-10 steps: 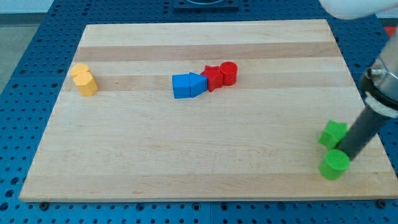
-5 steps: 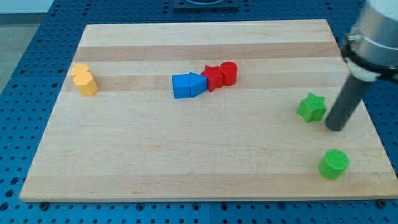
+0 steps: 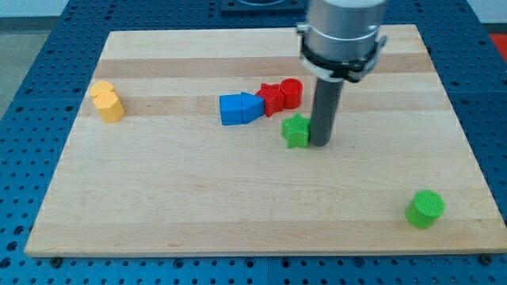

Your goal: Push the green star into the blue triangle

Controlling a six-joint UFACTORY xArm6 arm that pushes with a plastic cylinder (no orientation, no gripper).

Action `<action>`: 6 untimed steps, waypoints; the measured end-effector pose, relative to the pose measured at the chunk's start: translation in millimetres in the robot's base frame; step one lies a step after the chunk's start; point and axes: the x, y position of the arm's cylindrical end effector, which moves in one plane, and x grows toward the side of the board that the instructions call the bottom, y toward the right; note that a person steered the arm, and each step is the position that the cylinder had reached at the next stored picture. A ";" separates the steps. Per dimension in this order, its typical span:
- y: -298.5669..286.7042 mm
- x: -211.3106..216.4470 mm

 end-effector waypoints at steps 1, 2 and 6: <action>-1.7 8.6; -18.8 8.8; -89.8 -5.3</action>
